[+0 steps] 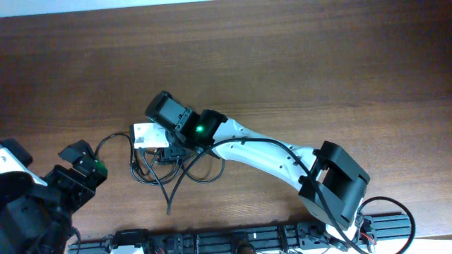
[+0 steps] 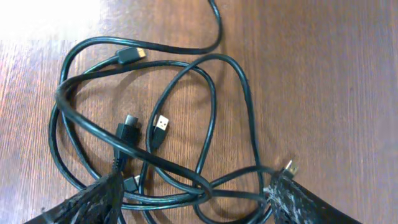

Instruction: Untangle cables

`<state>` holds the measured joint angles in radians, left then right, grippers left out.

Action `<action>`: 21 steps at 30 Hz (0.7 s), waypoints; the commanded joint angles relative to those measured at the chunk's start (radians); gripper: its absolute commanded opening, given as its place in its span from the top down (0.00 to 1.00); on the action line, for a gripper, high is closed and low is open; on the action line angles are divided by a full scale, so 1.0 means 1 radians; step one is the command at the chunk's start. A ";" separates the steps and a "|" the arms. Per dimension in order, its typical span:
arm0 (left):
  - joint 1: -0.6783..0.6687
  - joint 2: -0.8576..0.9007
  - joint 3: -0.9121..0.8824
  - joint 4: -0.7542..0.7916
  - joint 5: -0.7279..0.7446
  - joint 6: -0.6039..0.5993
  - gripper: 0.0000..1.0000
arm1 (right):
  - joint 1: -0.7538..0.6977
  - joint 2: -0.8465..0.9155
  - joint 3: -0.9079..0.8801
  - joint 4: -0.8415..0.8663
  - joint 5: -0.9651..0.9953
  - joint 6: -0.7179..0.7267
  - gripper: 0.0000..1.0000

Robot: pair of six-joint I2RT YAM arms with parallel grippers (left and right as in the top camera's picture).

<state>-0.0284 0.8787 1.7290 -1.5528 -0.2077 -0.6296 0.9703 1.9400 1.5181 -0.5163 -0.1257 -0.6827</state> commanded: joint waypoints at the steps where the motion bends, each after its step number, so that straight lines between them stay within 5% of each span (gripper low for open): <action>1: 0.006 0.002 0.011 -0.002 -0.018 -0.002 0.01 | 0.002 0.047 -0.004 0.006 -0.043 -0.073 0.26; 5: 0.006 0.002 0.011 -0.002 -0.018 -0.002 0.01 | -0.003 0.066 -0.004 0.010 -0.085 -0.073 0.26; 10: 0.006 0.002 0.011 -0.003 -0.018 -0.002 0.01 | -0.003 0.083 -0.005 0.024 -0.111 -0.072 0.48; 14: 0.006 0.002 0.011 -0.005 -0.018 -0.002 0.01 | -0.003 0.109 -0.006 0.024 -0.111 -0.072 0.55; 15: 0.006 0.002 0.011 -0.006 -0.018 -0.002 0.01 | -0.003 0.114 -0.006 0.023 -0.110 -0.072 0.75; 17: 0.006 0.002 0.011 -0.006 -0.018 -0.002 0.01 | -0.003 0.126 -0.006 0.023 -0.110 -0.069 0.95; 21: 0.006 0.002 0.011 -0.005 -0.018 -0.002 0.01 | -0.003 0.129 -0.005 0.038 -0.099 -0.069 0.96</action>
<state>-0.0284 0.8787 1.7290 -1.5600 -0.2111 -0.6296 0.9691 2.0567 1.5181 -0.4919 -0.2195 -0.7589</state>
